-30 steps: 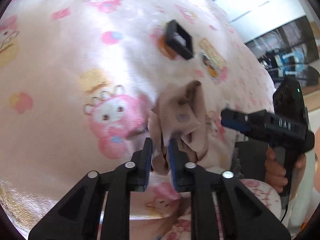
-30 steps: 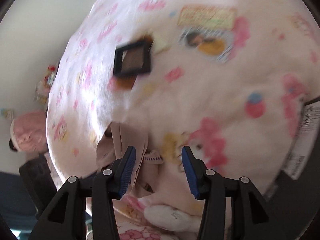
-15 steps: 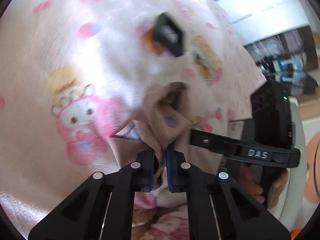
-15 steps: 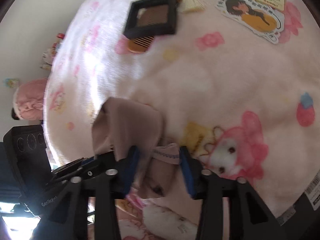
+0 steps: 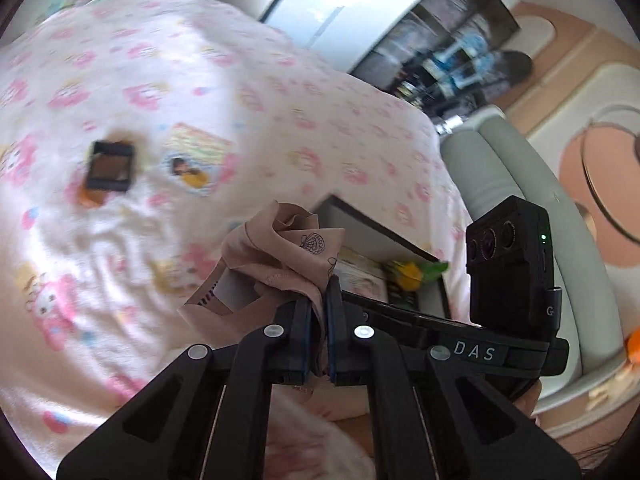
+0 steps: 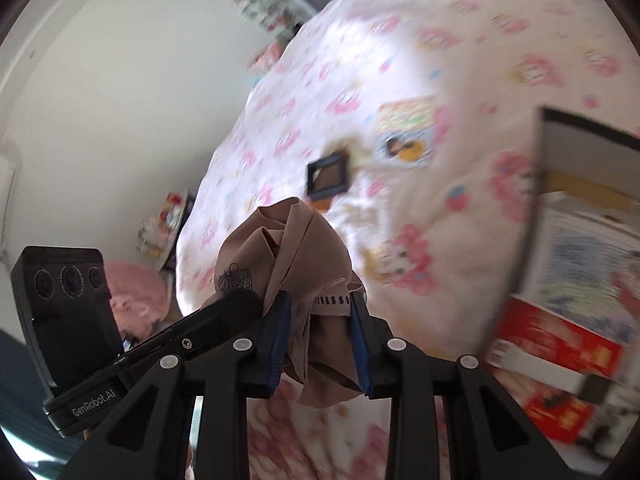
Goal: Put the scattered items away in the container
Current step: 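Carry the beige cloth with the left gripper over the black box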
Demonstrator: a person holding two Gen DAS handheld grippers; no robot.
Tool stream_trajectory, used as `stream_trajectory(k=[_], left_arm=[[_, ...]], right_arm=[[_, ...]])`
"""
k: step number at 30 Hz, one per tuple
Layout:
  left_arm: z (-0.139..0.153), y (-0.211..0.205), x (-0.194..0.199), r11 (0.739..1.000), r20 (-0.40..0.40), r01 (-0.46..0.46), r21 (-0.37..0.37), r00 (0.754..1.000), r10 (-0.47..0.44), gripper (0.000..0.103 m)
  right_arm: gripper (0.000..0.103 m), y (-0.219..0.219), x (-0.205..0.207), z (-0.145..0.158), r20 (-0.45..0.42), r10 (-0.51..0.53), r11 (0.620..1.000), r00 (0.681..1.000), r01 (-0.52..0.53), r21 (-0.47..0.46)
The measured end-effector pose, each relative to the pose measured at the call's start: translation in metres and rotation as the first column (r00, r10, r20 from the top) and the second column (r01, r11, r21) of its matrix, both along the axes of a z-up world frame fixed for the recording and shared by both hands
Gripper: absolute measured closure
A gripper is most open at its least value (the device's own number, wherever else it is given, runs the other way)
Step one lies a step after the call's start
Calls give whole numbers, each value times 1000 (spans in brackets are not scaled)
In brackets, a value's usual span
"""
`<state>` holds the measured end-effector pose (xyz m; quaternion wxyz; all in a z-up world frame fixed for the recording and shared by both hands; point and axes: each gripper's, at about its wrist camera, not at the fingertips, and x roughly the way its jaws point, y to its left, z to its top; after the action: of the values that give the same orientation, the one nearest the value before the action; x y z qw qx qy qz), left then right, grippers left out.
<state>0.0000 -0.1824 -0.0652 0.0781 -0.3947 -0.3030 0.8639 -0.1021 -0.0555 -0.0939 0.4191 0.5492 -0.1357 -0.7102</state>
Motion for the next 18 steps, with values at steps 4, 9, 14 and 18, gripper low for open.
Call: stream_trajectory(k=[4,9,14,18], left_arm=[[12,63,-38,986,-45,161,42,986,-159,102],[11,138,-105,936,-1,349,53,937,-349,102],[-16,161,-146,950,108,311,-8,945,-309,101],[-65,155,-146,957,201,284,-59,942,-267,101]], right_arm=[[77,78,1,19,-59,-176,984,983,176,-8],[77,171,-7,18,-74,-379,924,922,382,25],[77,220,-22,-22,-25,-473,872,880,473,128],[77,234,-23,-51,37,-508,853,861,497,157]])
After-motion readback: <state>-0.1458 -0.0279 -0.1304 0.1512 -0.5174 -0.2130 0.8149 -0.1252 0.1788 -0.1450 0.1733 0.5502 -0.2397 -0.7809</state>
